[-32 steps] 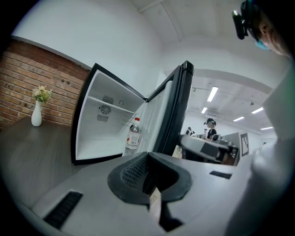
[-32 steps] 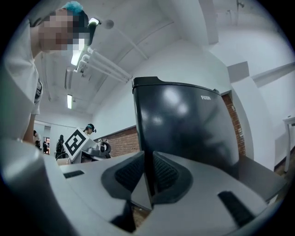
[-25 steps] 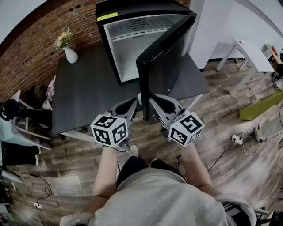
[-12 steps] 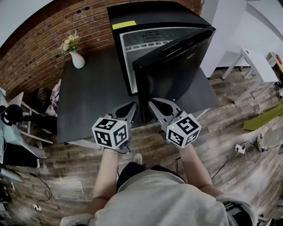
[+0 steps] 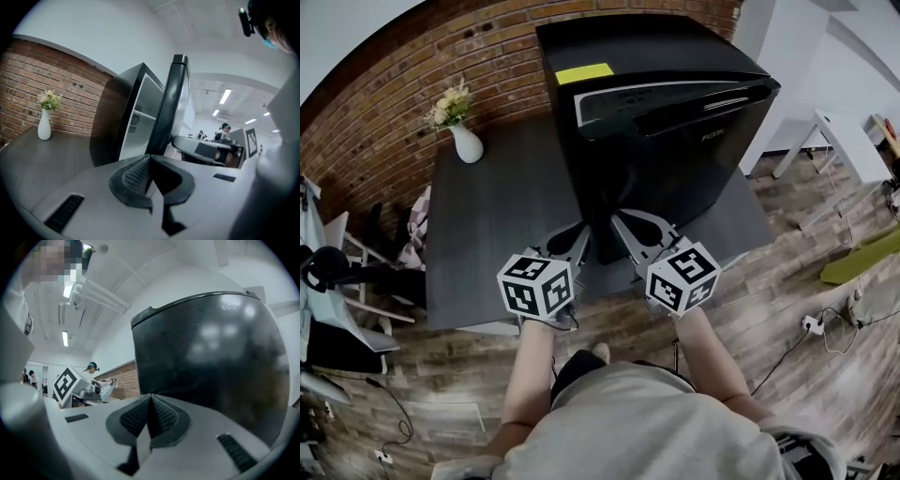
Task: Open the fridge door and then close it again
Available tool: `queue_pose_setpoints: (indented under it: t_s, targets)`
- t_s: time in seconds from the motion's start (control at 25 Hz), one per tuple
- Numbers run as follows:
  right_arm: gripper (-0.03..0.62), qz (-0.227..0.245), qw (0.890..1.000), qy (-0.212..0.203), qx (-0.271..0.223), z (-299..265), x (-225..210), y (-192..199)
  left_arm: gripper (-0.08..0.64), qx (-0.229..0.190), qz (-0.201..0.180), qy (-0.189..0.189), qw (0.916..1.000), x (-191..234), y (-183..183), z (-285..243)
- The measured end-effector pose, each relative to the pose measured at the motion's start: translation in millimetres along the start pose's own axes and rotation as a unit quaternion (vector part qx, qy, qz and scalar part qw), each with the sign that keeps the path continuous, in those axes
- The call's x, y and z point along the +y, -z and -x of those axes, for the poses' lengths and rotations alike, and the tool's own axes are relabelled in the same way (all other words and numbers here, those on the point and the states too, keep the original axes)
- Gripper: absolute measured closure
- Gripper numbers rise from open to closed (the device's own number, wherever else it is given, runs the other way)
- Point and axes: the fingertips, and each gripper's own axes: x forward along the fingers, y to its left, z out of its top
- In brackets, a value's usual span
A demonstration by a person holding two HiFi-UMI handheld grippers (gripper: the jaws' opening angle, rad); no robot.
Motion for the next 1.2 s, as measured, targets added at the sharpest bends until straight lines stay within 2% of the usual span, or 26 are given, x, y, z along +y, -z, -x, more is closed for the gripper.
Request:
queue_pose_setpoints:
  t_s: [0.16, 0.52, 0.96, 1.2]
  targets:
    - [0.594, -0.011, 1.000, 0.020, -0.008, -20, -11, -8, 0.552, -0.003, 0.004, 0.005, 1.0000, 15, -10, -9]
    - [0.594, 0.003, 0.999, 0.039, -0.012, -53, -29, -19, 0.552, -0.012, 0.006, -0.003, 0.9999, 47, -28, -19]
    - [0.594, -0.011, 0.998, 0.058, -0.013, -69, -38, -13, 0.552, -0.013, 0.003, -0.010, 0.9999, 61, -30, -13]
    - [0.594, -0.001, 0.998, 0.063, -0.013, -63, -31, -14, 0.552, -0.014, -0.001, -0.008, 0.9999, 58, -28, -5]
